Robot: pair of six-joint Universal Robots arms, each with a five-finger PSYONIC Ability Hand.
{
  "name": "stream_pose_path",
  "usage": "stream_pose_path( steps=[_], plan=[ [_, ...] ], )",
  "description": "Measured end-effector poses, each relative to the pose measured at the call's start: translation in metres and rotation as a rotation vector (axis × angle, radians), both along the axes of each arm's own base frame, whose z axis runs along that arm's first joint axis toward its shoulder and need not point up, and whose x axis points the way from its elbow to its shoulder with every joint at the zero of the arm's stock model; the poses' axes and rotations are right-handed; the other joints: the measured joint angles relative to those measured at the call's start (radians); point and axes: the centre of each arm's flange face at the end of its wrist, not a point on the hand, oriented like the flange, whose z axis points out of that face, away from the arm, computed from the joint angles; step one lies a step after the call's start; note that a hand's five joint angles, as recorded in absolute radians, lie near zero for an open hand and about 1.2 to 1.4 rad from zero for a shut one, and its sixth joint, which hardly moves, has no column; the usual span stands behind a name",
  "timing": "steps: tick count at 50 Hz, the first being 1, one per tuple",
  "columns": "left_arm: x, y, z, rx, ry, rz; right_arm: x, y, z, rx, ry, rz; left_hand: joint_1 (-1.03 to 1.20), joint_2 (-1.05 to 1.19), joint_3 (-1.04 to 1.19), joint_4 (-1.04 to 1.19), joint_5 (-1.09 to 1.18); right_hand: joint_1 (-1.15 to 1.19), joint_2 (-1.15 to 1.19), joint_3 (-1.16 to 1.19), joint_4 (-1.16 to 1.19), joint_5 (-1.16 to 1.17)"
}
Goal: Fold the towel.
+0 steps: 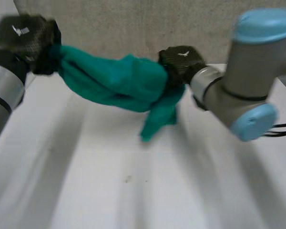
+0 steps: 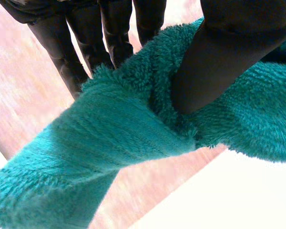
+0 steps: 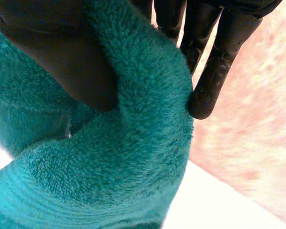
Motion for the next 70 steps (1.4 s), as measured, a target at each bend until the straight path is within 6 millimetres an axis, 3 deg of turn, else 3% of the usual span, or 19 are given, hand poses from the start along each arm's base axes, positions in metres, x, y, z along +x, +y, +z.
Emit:
stream_pose_path(
  steps=[2, 4, 5, 8, 9, 11, 13, 14, 18, 20, 22, 24, 27, 29, 33, 42, 51, 61, 70],
  plan=[
    [-0.001, -0.006, -0.024, 0.077, -0.027, 0.004, -0.017, 0.012, 0.011, -0.085, 0.172, -0.001, 0.0, 0.0, 0.0, 0.0, 0.0, 0.0, 0.0, 0.001, 0.002, 0.0],
    [-0.001, -0.006, -0.024, 0.077, -0.027, 0.004, -0.017, 0.012, 0.011, -0.085, 0.172, -0.001, 0.0, 0.0, 0.0, 0.0, 0.0, 0.0, 0.0, 0.001, 0.002, 0.0],
    [-0.002, -0.011, -0.056, 0.183, -0.062, 0.004, -0.031, 0.026, 0.014, -0.113, 0.321, 0.018, 0.0, 0.0, 0.0, 0.0, 0.0, 0.0, 0.0, 0.006, 0.004, 0.0],
    [-0.006, -0.011, -0.092, 0.303, -0.103, -0.008, -0.046, 0.05, 0.002, -0.061, 0.494, 0.075, 0.0, 0.0, 0.0, 0.0, 0.0, 0.0, 0.0, 0.007, 0.004, 0.0],
    [-0.006, -0.011, -0.092, 0.303, -0.103, -0.008, -0.046, 0.05, 0.002, -0.061, 0.494, 0.075, 0.0, 0.0, 0.0, 0.0, 0.0, 0.0, 0.0, 0.007, 0.004, 0.0],
    [-0.014, -0.007, -0.13, 0.429, -0.148, -0.031, -0.051, 0.061, -0.016, 0.012, 0.557, 0.113, 0.0, 0.0, 0.0, 0.0, 0.0, 0.0, 0.0, 0.007, 0.007, 0.0],
    [-0.014, -0.007, -0.13, 0.429, -0.148, -0.031, -0.051, 0.061, -0.016, 0.012, 0.557, 0.113, 0.0, 0.0, 0.0, 0.0, 0.0, 0.0, 0.0, 0.007, 0.007, 0.0],
    [-0.019, -0.003, -0.15, 0.493, -0.174, -0.047, -0.051, 0.06, -0.033, 0.054, 0.572, 0.124, 0.0, 0.0, 0.0, 0.0, 0.0, 0.0, 0.0, 0.007, 0.009, 0.0],
    [-0.025, 0.0, -0.17, 0.548, -0.201, -0.061, -0.048, 0.053, -0.059, 0.1, 0.572, 0.119, 0.0, 0.0, 0.0, 0.0, 0.0, 0.0, 0.0, 0.007, 0.009, 0.0],
    [-0.027, 0.003, -0.182, 0.58, -0.22, -0.062, -0.049, 0.042, -0.084, 0.158, 0.554, 0.094, 0.0, 0.0, 0.0, 0.0, 0.0, 0.0, 0.0, 0.007, 0.009, 0.0],
    [-0.028, 0.004, -0.184, 0.585, -0.225, -0.058, -0.051, 0.037, -0.093, 0.185, 0.538, 0.078, 0.0, 0.0, 0.0, 0.0, 0.0, -0.003, -0.012, -0.007, -0.007, -0.004],
    [-0.027, 0.005, -0.186, 0.59, -0.23, -0.048, -0.058, 0.029, -0.105, 0.244, 0.494, 0.038, 0.0, 0.0, 0.0, 0.0, 0.0, -0.233, -0.315, -0.31, -0.318, -0.251],
    [-0.026, 0.007, -0.185, 0.589, -0.232, -0.038, -0.068, 0.022, -0.111, 0.305, 0.426, -0.015, 0.0, 0.0, 0.0, 0.0, 0.0, -0.352, -0.468, -0.459, -0.467, -0.395],
    [-0.024, 0.008, -0.183, 0.585, -0.232, -0.033, -0.075, 0.02, -0.109, 0.33, 0.379, -0.043, 0.0, 0.0, 0.0, 0.0, 0.0, -0.481, -0.629, -0.633, -0.639, -0.571],
    [-0.022, 0.011, -0.176, 0.571, -0.225, -0.028, -0.087, 0.019, -0.101, 0.349, 0.314, -0.073, 0.0, 0.0, 0.0, 0.0, 0.0, -0.52, -0.679, -0.68, -0.691, -0.625],
    [-0.016, 0.02, -0.162, 0.541, -0.21, -0.025, -0.125, 0.028, -0.081, 0.383, 0.205, -0.165, 0.0, 0.0, 0.0, 0.0, 0.0, -0.524, -0.689, -0.695, -0.708, -0.646],
    [-0.013, 0.023, -0.162, 0.547, -0.211, -0.018, -0.154, 0.041, -0.092, 0.477, 0.178, -0.234, 0.0, 0.0, 0.0, 0.0, 0.0, -0.524, -0.689, -0.694, -0.706, -0.644],
    [-0.012, 0.023, -0.164, 0.551, -0.213, -0.016, -0.165, 0.052, -0.112, 0.535, 0.146, -0.214, 0.0, 0.0, 0.0, 0.0, 0.0, -0.315, -0.413, -0.417, -0.429, -0.398],
    [-0.012, 0.023, -0.165, 0.553, -0.213, -0.016, -0.162, 0.047, -0.127, 0.523, 0.141, -0.201, 0.0, 0.0, 0.0, 0.0, 0.0, -0.29, -0.383, -0.379, -0.391, -0.363]
  ],
)
